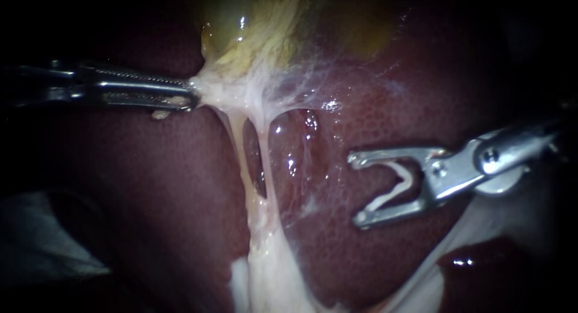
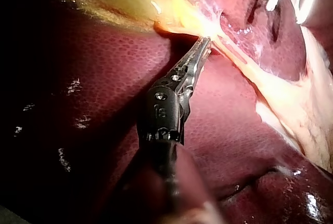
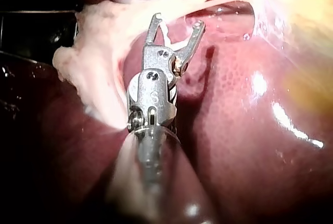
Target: Clipping first clip left tube
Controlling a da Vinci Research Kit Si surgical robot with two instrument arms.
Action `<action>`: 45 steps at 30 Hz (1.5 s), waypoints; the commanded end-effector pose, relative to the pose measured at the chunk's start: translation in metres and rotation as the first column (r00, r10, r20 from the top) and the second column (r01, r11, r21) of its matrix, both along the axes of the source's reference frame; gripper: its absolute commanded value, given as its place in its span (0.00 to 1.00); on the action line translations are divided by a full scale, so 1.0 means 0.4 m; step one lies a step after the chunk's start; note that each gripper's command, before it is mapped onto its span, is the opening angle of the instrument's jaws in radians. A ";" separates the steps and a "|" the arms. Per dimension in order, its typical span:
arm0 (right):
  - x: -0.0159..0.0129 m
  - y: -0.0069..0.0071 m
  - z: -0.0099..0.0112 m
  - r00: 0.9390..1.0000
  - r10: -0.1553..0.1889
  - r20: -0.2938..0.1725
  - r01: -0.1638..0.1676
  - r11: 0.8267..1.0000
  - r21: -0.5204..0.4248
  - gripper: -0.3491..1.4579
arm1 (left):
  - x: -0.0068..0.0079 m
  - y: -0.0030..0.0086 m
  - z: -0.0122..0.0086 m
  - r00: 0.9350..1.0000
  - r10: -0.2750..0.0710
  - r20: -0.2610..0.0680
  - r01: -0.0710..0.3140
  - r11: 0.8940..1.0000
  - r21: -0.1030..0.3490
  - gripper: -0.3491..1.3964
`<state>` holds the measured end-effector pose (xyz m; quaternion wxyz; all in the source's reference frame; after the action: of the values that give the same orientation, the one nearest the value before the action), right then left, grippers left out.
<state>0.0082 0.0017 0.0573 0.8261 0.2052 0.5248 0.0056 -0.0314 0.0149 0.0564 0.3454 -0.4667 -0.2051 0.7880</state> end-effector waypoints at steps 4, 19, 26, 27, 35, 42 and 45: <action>0.0074 -0.0026 0.0024 1.000 0.021 0.013 -0.021 0.999 0.046 0.47 | -0.0004 -0.0001 -0.0003 1.000 -0.002 -0.003 0.002 1.000 -0.001 0.00; 0.0210 -0.0071 0.0169 0.997 0.067 0.028 -0.071 0.984 0.161 0.47 | -0.0008 -0.0002 -0.0005 1.000 0.000 -0.003 0.000 1.000 -0.006 0.00; 0.0237 -0.0080 0.0220 0.998 0.062 0.022 -0.065 0.982 0.180 0.47 | -0.0009 -0.0002 -0.0005 1.000 0.000 -0.004 0.000 1.000 -0.006 0.00; 0.0239 -0.0079 0.0228 0.998 0.060 0.021 -0.063 0.982 0.179 0.47 | -0.0009 -0.0002 -0.0005 1.000 0.000 -0.004 0.000 1.000 -0.006 0.00; 0.0233 -0.0054 0.0270 0.998 0.059 0.014 -0.061 0.981 0.184 0.47 | -0.0010 -0.0004 -0.0008 1.000 -0.001 -0.004 0.001 1.000 -0.006 0.00; 0.0268 -0.0049 0.0272 0.998 0.032 -0.055 -0.020 0.978 0.209 0.47 | -0.0012 -0.0004 -0.0008 1.000 -0.003 -0.006 0.003 1.000 -0.007 0.00; 0.0297 -0.0048 0.0269 0.997 0.006 -0.079 0.012 0.976 0.219 0.47 | -0.0013 -0.0004 -0.0008 1.000 -0.003 -0.006 0.003 1.000 -0.007 0.00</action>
<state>0.0204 -0.0002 0.0681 0.7747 0.3000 0.5541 0.0521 -0.0319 0.0147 0.0560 0.3455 -0.4659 -0.2005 0.7895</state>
